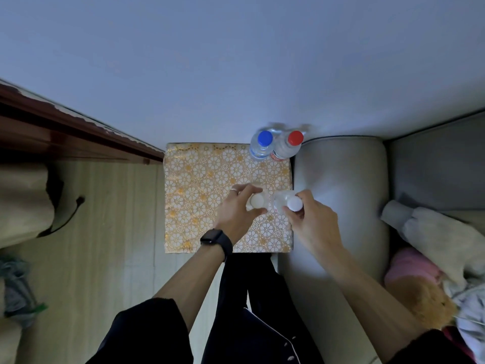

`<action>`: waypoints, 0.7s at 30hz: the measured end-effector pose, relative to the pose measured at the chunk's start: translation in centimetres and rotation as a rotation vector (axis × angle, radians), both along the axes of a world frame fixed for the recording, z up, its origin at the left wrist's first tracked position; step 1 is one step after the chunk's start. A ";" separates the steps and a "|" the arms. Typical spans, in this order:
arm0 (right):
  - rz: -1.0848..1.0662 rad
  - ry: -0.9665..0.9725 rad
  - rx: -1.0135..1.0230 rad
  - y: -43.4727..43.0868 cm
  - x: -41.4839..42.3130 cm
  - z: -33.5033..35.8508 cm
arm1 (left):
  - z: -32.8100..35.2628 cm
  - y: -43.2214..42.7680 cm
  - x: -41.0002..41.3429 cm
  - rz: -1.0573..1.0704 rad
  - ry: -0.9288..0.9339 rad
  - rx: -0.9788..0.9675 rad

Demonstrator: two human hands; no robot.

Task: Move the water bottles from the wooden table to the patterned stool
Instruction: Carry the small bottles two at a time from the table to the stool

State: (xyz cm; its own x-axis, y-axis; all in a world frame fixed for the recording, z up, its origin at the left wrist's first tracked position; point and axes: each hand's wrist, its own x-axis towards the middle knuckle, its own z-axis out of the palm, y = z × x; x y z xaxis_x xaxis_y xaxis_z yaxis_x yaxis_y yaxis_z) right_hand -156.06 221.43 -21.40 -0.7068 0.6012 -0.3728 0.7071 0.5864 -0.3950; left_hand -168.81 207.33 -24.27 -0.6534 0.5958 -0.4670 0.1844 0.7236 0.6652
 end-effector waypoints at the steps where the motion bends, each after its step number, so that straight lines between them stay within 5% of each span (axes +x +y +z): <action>1: 0.000 0.014 0.007 0.4 -0.7 0.0 | 0.0 1.0 -0.6 -0.011 0.020 0.014; 21: 0.012 0.229 0.055 3.6 -4.6 -3.9 | -1.9 5.5 -3.4 -0.009 0.094 0.041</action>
State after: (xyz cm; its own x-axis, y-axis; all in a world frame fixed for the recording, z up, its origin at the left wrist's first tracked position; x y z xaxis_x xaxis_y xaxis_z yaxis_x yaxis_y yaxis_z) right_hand -160.66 225.03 -25.29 -0.7761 0.6074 -0.1694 0.5960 0.6189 -0.5116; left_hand -172.18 212.82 -26.19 -0.6875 0.6195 -0.3789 0.2541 0.6940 0.6736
